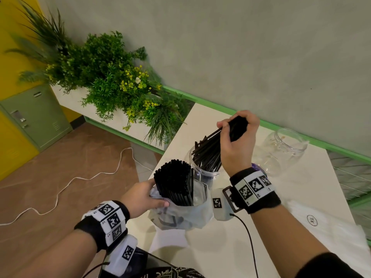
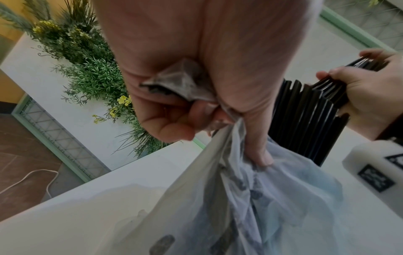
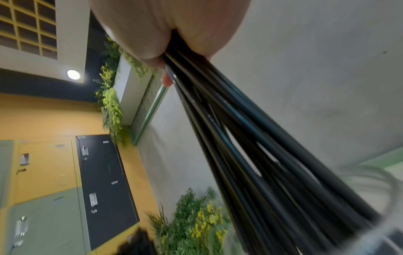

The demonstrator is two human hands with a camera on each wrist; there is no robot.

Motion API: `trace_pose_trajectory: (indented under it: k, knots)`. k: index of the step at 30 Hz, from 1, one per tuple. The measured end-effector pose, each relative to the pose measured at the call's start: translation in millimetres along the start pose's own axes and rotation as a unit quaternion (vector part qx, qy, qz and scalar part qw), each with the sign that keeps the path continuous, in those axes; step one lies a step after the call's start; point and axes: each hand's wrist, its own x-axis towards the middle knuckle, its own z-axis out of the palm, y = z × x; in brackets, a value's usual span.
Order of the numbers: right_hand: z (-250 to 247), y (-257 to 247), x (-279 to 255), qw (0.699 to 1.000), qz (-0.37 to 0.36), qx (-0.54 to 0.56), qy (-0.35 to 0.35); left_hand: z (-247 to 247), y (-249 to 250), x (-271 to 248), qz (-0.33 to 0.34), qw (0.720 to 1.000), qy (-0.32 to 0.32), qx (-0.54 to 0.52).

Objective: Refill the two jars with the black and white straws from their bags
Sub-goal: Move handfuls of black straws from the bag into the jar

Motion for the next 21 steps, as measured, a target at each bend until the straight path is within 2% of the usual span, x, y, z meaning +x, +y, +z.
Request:
trace_pose_trajectory:
  k: [5,12,17,21]
  knots:
    - [-3.3,-1.7,3.9,0.999,0.001,-0.005,-0.036,0.0,-0.6,1.5,0.001,1.0,-0.002,-0.008]
    - [11.1,30.9,-2.4,0.994,0.035,-0.053,-0.088,-0.1,-3.2,3.2,-0.006,1.0,-0.004,-0.01]
    - [11.6,68.8,-17.0,0.975,0.086,-0.122,-0.167,0.8,-4.0,2.3,-0.013,1.0,-0.002,-0.017]
    - [9.8,79.8,-18.5,0.956,0.136,-0.153,-0.208,0.1,-4.6,1.5,-0.011,1.0,-0.002,-0.019]
